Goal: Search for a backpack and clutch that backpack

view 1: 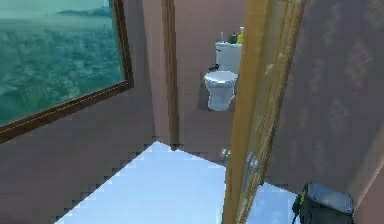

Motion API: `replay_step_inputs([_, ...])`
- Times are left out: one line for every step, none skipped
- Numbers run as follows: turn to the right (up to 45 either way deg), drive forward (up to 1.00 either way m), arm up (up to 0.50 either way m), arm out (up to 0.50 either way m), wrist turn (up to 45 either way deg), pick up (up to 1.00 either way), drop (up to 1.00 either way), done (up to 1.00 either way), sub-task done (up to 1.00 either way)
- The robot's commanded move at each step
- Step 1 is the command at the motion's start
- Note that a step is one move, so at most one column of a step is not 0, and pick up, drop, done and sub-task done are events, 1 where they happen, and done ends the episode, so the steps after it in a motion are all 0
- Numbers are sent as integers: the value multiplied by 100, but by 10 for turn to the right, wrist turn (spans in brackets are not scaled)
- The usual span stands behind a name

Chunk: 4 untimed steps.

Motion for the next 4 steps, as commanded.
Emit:
replay_step_inputs([30, 0, 0, 0, 0, 0, 0, 0, 0])
replay_step_inputs([0, 30, 0, 0, 0, 0, 0, 0, 0])
replay_step_inputs([-360, 0, 0, 0, 0, 0, 0, 0, 0])
replay_step_inputs([450, 0, 0, 0, 0, 0, 0, 0, 0])
